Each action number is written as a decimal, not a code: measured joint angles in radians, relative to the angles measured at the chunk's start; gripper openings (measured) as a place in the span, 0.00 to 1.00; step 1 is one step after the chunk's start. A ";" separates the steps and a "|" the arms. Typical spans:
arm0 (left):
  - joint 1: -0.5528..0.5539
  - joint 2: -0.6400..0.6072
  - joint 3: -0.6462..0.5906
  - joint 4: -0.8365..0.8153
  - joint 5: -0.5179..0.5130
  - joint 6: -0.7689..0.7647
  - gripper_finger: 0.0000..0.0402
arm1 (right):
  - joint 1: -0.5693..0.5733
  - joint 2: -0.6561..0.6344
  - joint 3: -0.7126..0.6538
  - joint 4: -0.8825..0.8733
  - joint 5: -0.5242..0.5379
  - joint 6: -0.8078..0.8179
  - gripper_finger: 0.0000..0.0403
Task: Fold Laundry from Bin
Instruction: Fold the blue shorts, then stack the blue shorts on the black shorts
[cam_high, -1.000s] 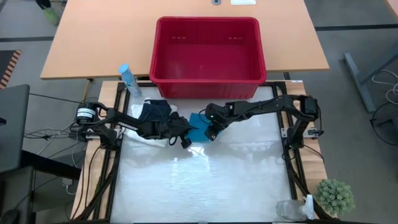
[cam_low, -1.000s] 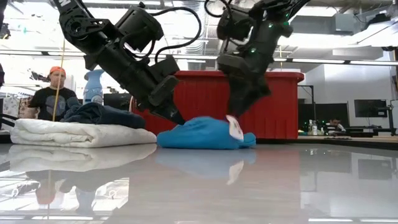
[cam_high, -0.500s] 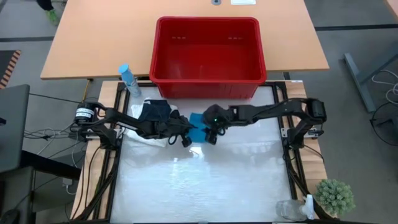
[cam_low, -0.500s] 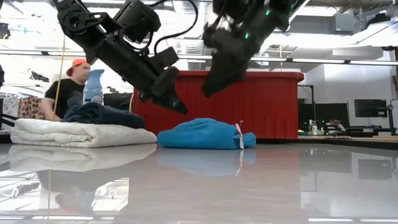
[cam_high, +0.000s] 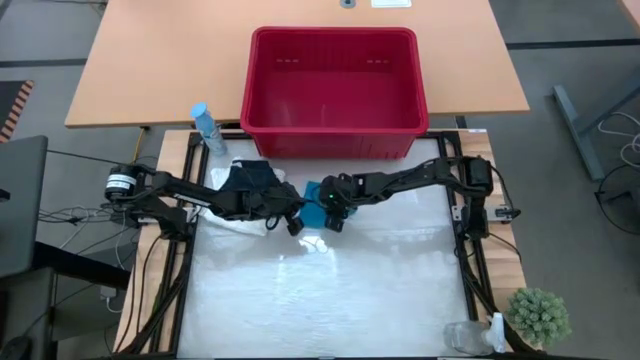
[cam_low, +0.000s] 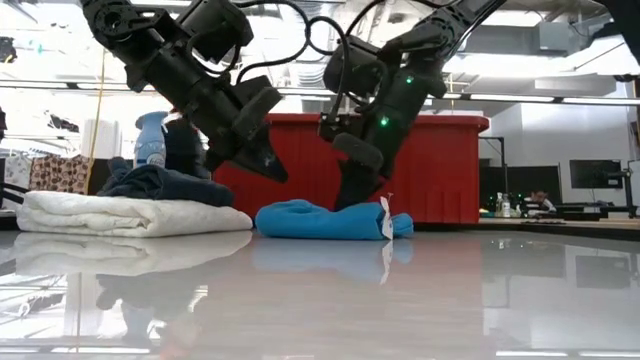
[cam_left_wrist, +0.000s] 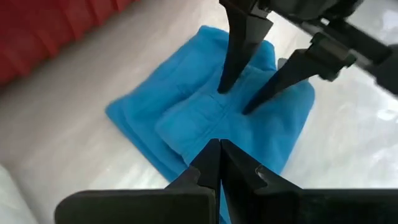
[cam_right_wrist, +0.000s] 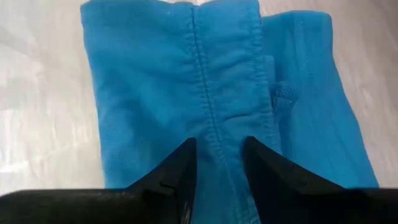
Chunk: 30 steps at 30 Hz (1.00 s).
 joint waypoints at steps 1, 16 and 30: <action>0.000 0.001 0.000 -0.001 0.001 -0.027 0.01 | 0.000 0.000 0.000 -0.003 0.000 0.001 0.39; 0.154 0.002 0.000 -0.076 0.281 -0.312 0.49 | 0.000 -0.179 0.000 -0.033 -0.002 0.022 0.38; 0.206 0.003 0.070 -0.237 0.255 -0.417 0.66 | -0.006 -0.327 0.000 -0.232 0.027 0.133 0.38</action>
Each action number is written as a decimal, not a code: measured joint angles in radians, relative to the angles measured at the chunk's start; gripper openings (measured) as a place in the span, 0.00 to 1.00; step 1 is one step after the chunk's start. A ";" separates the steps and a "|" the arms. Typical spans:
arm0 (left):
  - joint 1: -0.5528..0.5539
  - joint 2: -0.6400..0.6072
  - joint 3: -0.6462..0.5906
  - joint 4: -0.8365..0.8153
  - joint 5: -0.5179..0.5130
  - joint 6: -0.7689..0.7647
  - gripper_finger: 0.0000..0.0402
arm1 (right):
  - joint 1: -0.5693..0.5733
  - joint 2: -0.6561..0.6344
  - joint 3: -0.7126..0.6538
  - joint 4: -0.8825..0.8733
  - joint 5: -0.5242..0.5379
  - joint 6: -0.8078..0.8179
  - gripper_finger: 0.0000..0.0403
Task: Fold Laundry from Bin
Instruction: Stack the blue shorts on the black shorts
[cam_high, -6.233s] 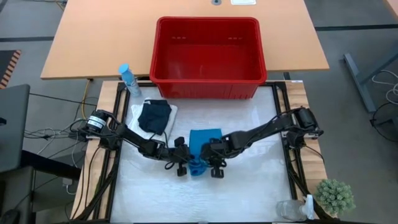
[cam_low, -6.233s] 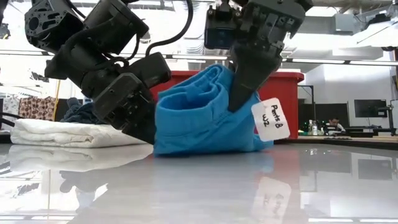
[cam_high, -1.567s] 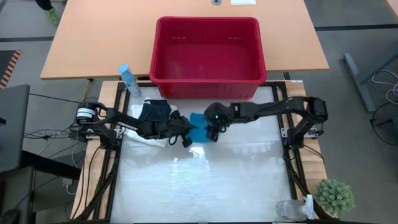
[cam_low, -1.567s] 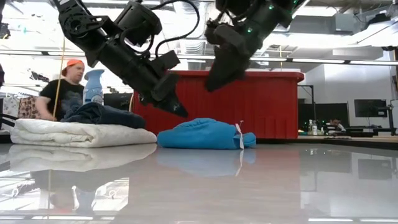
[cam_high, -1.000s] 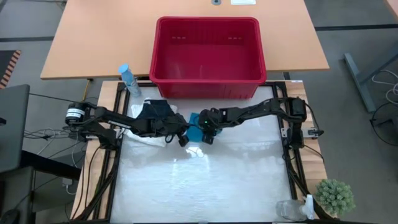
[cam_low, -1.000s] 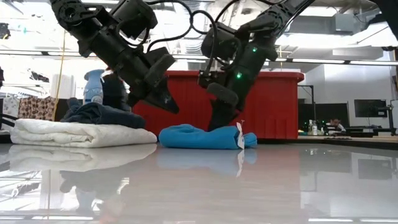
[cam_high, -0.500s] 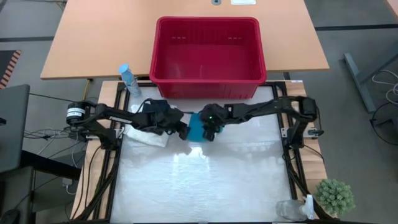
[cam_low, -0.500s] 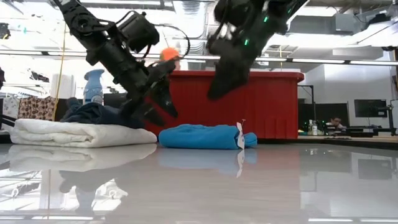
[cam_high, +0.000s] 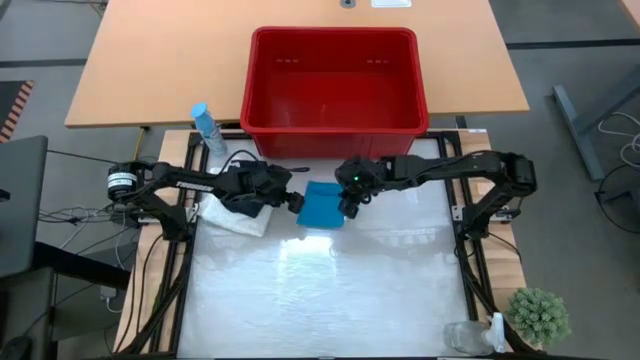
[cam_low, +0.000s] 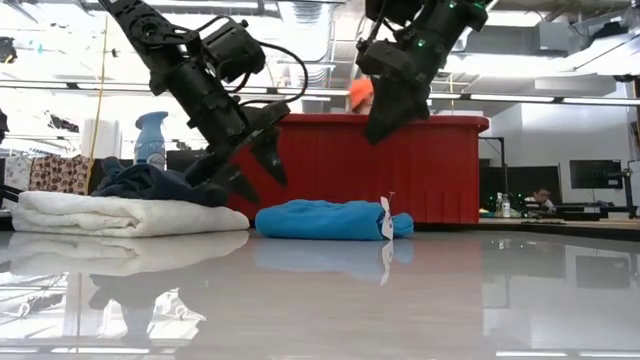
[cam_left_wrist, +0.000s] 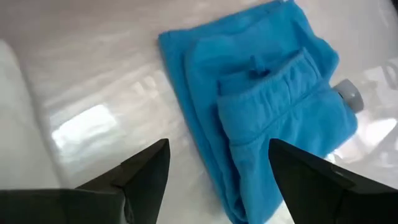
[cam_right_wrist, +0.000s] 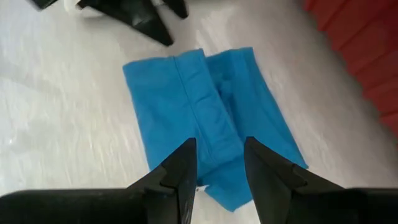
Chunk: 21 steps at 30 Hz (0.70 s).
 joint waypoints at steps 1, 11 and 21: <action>0.000 0.000 0.010 -0.012 -0.015 0.005 0.66 | 0.004 0.000 0.000 -0.006 0.000 0.000 0.38; -0.017 0.151 0.147 -0.114 -0.016 0.026 0.66 | 0.020 0.000 0.000 -0.075 0.000 0.005 0.38; -0.022 0.318 0.274 -0.151 0.006 -0.006 0.66 | 0.071 0.000 0.000 -0.164 0.000 0.049 0.38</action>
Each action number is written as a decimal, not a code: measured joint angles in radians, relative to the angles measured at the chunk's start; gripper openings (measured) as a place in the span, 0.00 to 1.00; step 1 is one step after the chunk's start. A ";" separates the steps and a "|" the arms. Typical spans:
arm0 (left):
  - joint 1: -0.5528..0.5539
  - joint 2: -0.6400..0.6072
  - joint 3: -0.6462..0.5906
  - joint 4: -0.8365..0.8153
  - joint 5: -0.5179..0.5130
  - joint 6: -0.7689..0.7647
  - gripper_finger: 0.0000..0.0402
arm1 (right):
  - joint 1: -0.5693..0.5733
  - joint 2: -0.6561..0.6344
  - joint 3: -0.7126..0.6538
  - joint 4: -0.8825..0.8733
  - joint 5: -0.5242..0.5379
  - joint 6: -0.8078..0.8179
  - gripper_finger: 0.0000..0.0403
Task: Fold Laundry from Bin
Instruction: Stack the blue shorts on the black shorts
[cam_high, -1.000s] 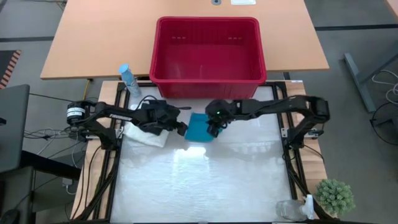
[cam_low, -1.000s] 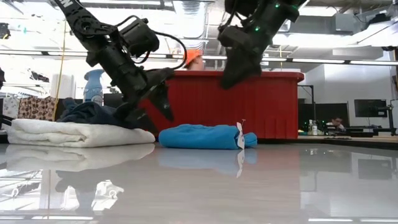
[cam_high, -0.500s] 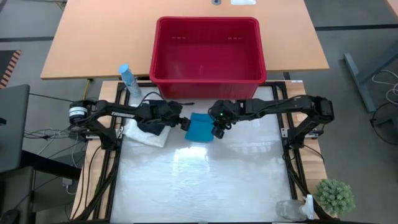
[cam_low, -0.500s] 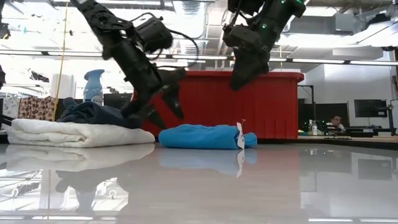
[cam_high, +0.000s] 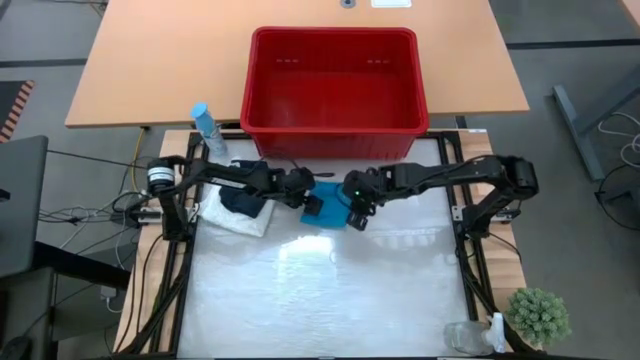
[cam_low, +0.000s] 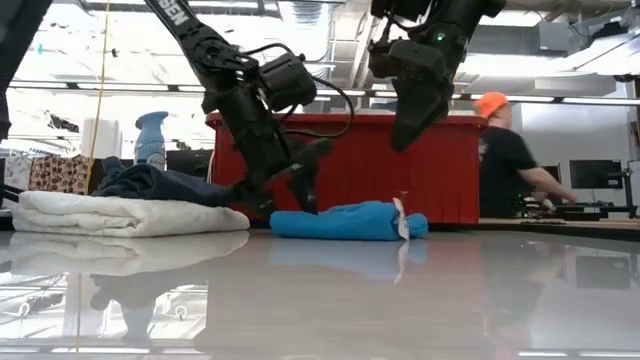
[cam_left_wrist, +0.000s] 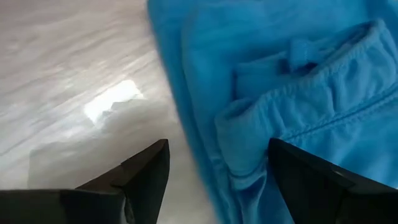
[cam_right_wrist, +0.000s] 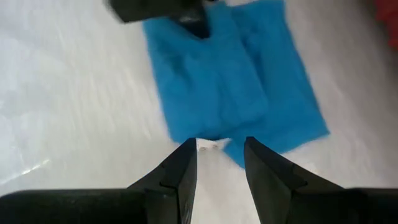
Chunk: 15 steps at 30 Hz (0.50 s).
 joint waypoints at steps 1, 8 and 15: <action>0.000 0.014 0.008 0.007 0.012 -0.003 0.66 | 0.006 0.000 0.000 -0.001 0.000 0.000 0.38; 0.001 0.083 0.037 0.042 0.029 -0.003 0.64 | 0.047 0.000 0.000 -0.052 0.051 0.051 0.38; 0.002 0.089 0.034 0.073 0.056 -0.009 0.43 | 0.074 0.000 0.000 -0.152 0.114 0.197 0.38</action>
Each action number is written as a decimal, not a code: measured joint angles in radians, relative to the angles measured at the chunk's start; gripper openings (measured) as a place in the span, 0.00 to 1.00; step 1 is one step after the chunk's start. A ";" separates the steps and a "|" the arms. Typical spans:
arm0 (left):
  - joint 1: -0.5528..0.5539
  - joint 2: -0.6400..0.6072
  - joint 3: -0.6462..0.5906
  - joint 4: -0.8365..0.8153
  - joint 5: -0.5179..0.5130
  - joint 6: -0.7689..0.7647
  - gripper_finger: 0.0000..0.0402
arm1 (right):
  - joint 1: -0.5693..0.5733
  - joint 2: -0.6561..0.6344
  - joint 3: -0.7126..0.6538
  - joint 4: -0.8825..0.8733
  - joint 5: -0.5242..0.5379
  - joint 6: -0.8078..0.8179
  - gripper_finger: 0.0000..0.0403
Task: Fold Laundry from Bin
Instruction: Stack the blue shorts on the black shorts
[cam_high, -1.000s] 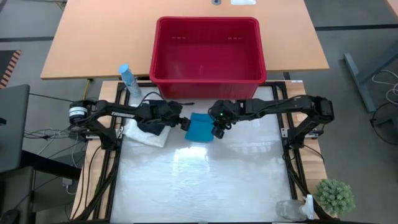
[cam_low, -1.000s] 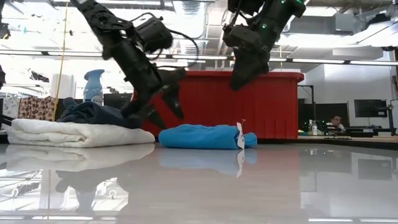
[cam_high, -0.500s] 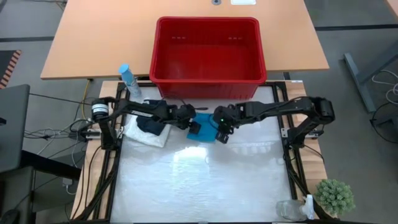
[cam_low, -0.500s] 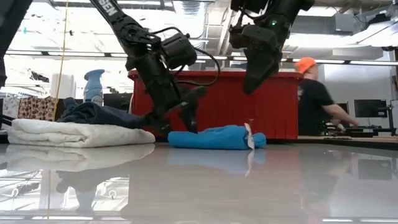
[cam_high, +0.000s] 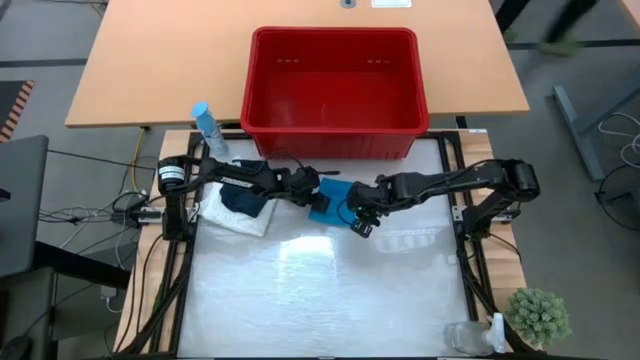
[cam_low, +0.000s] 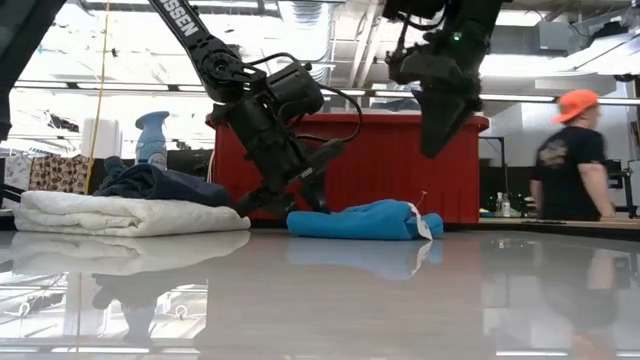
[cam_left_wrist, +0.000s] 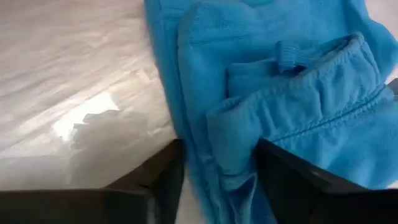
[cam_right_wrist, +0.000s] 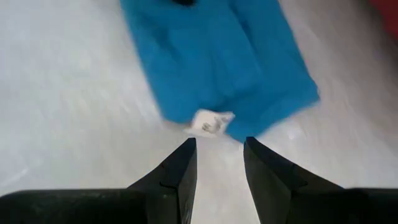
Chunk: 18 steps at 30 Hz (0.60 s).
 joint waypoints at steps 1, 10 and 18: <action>-0.001 0.001 0.000 0.004 0.003 0.000 0.39 | 0.004 0.000 0.000 -0.020 0.012 0.035 0.38; -0.002 0.004 -0.001 0.038 0.053 0.001 0.03 | -0.043 -0.004 -0.096 -0.055 0.026 0.395 0.35; -0.002 0.003 -0.001 0.027 0.045 0.010 0.03 | -0.087 -0.097 -0.332 0.402 -0.125 0.443 0.35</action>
